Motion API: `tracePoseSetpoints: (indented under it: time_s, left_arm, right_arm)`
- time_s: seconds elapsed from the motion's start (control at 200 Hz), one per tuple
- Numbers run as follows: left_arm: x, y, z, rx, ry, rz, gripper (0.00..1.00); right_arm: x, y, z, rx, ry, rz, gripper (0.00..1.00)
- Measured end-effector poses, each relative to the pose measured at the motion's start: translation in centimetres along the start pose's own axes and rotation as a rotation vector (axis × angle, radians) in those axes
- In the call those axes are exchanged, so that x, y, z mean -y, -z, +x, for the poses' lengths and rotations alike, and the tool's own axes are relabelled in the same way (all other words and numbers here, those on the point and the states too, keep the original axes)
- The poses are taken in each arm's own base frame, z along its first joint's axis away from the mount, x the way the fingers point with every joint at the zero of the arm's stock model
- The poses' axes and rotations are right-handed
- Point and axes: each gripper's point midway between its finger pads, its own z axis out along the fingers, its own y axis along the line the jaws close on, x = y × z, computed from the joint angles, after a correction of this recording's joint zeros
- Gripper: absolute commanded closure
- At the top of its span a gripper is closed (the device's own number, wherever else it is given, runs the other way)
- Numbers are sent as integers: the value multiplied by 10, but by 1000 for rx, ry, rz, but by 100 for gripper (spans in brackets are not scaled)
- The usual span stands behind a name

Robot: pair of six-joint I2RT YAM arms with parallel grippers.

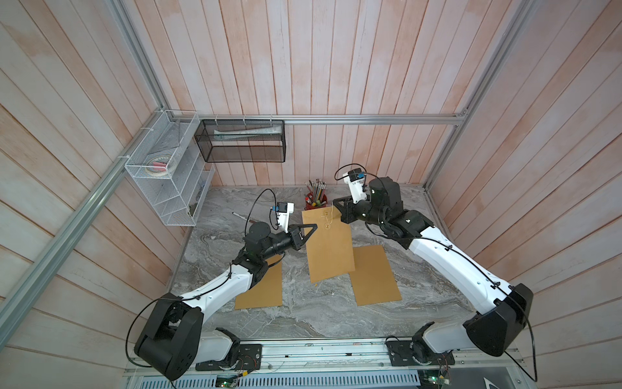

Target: Open the file bag

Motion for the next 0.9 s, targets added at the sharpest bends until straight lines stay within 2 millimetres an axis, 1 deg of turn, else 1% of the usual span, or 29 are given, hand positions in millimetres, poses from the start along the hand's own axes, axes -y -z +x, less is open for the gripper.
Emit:
tracePoseSetpoints:
  time_s: [0.135,0.25,0.505,0.9]
  left_arm:
    - [-2,-1,1,-2,2,-1,100]
    - [-2,-2,0,3,-1,3,100]
    - [-2,-3,-1,10,-4,9,100]
    - [-2,-5,-2,20,10,19,100]
  right_arm:
    - [-10,-10,6,-24,8,-26,100]
    - [-18,-15,7,-34,13,-47,100]
    - [-35,-16,-5,-10,27,-91,100]
    - [-60,-27,-8,-14,46,-160,100]
